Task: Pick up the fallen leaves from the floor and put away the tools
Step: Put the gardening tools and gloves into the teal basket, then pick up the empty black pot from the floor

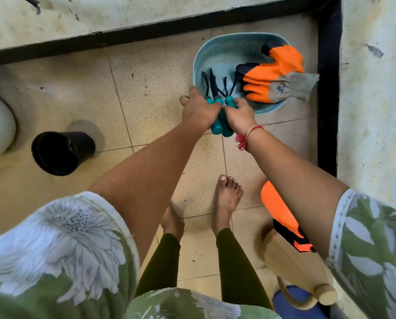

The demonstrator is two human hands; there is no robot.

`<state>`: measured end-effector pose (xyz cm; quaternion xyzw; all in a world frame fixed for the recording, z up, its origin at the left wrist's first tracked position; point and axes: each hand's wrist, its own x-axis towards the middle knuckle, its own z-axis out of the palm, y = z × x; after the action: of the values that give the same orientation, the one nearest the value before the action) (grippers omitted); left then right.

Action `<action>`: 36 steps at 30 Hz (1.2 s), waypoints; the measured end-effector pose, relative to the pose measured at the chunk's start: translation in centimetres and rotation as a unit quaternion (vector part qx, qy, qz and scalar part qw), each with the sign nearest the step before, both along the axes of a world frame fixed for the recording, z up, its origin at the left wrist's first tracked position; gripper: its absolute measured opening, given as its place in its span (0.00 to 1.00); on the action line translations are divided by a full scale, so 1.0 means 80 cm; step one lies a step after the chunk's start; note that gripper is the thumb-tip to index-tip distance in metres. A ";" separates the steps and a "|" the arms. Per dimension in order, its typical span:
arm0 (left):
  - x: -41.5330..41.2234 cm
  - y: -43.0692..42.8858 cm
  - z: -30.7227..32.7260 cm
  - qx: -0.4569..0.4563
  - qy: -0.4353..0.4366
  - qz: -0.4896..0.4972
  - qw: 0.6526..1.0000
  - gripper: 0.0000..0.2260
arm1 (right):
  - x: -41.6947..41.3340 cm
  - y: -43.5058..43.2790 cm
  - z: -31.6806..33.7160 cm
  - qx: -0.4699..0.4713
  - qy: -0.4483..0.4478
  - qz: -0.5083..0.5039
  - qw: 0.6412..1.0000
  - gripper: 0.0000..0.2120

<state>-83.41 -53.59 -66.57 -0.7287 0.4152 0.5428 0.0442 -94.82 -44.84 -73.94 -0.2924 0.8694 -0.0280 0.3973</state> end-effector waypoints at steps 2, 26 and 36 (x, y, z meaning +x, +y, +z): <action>0.003 0.005 0.009 -0.020 0.005 0.034 0.999 0.29 | 0.021 -0.069 0.067 0.013 -0.156 -0.084 0.984 0.25; 0.162 0.139 0.173 -0.072 -0.066 0.332 0.938 0.21 | 0.193 -0.006 0.291 -0.031 -0.082 0.146 0.985 0.21; 0.290 0.234 0.335 -0.161 -0.152 0.572 0.790 0.15 | 0.325 0.059 0.455 -0.001 -0.158 0.383 0.910 0.18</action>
<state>-60.17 -34.84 -39.74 -0.9026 -0.0083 0.2760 -0.3301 -68.81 -40.13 -37.56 -0.5954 0.6160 0.0795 0.5096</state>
